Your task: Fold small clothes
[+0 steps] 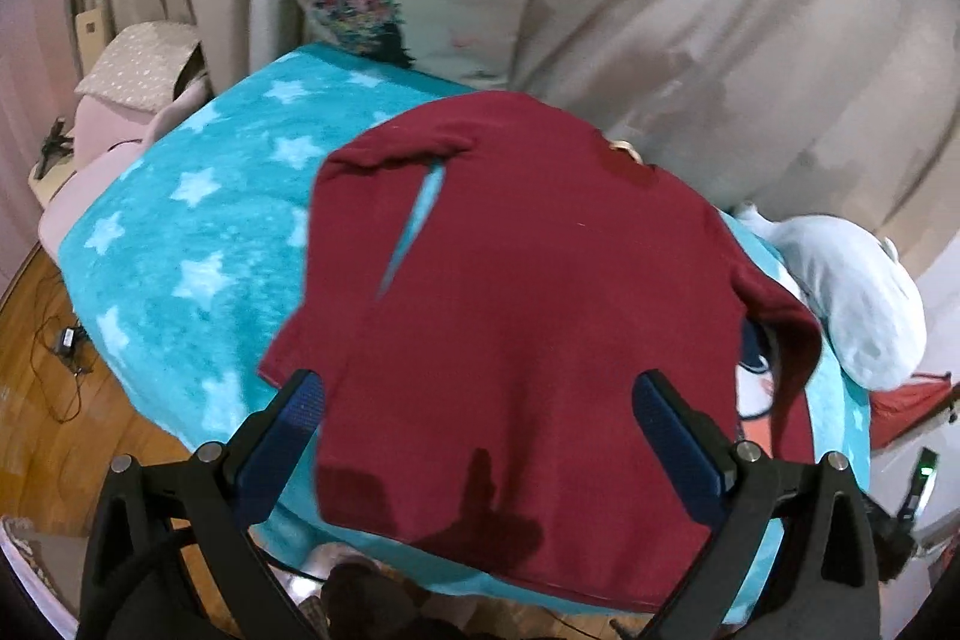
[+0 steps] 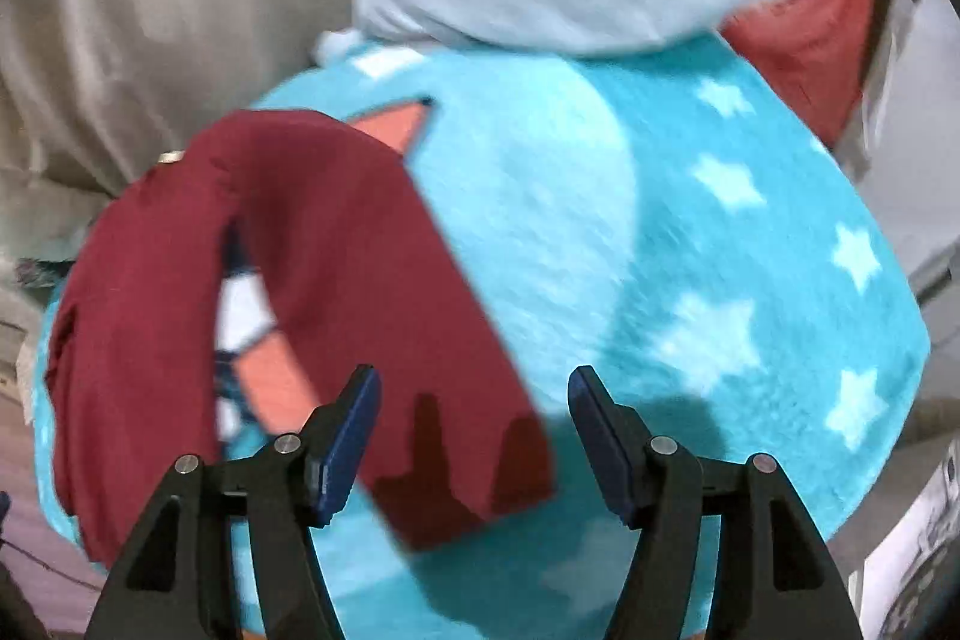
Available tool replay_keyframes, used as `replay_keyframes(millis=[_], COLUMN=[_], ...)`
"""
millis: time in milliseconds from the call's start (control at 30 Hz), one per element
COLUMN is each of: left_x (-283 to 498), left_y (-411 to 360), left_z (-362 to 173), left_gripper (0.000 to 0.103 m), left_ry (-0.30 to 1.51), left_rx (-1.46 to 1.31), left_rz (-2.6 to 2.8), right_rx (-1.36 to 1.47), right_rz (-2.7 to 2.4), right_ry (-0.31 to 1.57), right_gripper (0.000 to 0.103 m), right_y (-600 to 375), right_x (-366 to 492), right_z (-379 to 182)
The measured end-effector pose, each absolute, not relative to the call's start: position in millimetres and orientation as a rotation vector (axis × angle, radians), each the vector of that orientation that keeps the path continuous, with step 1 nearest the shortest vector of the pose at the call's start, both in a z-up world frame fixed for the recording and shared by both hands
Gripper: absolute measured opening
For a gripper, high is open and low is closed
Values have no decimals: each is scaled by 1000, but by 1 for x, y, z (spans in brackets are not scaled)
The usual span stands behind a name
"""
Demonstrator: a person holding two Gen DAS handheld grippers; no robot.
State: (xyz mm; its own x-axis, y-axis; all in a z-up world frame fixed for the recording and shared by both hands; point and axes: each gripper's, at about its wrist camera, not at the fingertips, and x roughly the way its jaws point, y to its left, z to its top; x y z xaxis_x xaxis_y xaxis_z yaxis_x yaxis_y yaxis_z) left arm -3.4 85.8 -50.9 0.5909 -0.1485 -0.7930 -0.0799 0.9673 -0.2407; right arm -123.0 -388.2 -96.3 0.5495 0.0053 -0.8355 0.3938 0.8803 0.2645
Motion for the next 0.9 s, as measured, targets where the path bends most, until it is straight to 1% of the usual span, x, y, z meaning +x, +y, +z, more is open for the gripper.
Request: replay_keyframes(millis=[67,100,133,167,200,233,367,533,600,767,900], left_x=[-7,-11,-13,-16,-18,-20,-29,-33,-34,-36,-32], left_y=[76,73,70,70,70,72,88,102,100,95,102], left_z=[-48,-46,-44,-43,-40,-38,-30,-28,-26,-24,-30], left_gripper=[102,102,102,102,102,102,102,102,102,102,102], left_ry=[936,934,931,928,923,918,891,894,891,882,903], left_rx=[-246,-239,-230,-226,-221,-220,-240,-276,-267,-235,-251], left_rz=[-48,-50,-48,-45,-33,-21,48,107,111,114,127], right_rx=[483,486,450,441,454,492,469,466,471,500,586], right_rz=[-200,-183,-183,-144,-93,-22,-39,-258,-296,-238,-22], right_ry=[1002,1016,977,971,983,1000,930,767,750,754,778], right_gripper=[70,72,69,61,26,9,8,8,8,8,8], right_y=[-390,-386,-379,-374,-372,-372,-402,-497,-520,-516,-477], right_x=[-117,-114,-112,-110,-109,-103,-96,-81,-71,-46,-23], right_z=[-117,-124,-123,-122,-126,-127,-102,-48,-40,-30,-21])
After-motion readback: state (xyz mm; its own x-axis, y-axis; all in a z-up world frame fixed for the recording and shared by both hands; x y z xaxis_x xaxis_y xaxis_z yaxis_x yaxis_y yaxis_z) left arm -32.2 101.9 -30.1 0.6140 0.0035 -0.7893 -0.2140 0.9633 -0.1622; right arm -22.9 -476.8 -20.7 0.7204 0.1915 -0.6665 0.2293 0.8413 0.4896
